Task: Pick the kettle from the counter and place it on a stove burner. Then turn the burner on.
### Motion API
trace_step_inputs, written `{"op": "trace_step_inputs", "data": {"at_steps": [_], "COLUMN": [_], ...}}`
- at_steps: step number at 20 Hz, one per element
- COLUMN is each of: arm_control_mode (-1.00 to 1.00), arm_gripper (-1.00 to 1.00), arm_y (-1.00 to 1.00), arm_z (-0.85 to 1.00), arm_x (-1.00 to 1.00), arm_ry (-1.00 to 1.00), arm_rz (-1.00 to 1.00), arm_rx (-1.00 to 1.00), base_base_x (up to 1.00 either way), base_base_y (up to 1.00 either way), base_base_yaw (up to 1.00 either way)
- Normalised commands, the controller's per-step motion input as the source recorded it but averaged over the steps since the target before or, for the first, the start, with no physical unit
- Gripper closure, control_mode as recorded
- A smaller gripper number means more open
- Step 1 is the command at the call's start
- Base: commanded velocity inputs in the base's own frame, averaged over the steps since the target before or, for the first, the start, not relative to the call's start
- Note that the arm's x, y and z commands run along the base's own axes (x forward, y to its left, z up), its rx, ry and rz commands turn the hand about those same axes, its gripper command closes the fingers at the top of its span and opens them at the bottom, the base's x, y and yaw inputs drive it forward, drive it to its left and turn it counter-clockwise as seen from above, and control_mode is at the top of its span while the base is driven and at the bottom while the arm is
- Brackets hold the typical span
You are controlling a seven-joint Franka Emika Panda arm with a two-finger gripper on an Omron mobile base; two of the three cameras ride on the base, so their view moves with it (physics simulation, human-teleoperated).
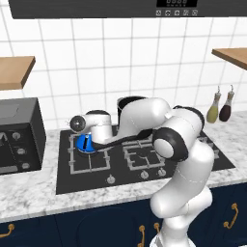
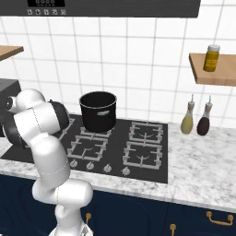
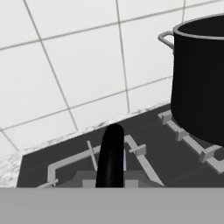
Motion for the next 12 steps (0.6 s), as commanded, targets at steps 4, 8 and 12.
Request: {"op": "trace_step_inputs", "data": {"at_steps": [4,8,12], "arm_control_mode": [-1.00,-1.00,-1.00], "arm_gripper": [1.00,1.00,1.00], "arm_y": [-0.08,-0.01,0.04], "arm_z": [0.00,0.00,0.00], "arm_x": [0.01,0.10,0.19], "arm_ry": [0.00,0.00,0.00], "arm_rz": [0.00,0.00,-0.02], "arm_rx": [-0.04,-0.03,-0.01], "base_base_x": [0.00,0.00,0.00], "base_base_y": [0.00,0.00,0.00], "base_base_yaw": [0.00,0.00,0.00]}}
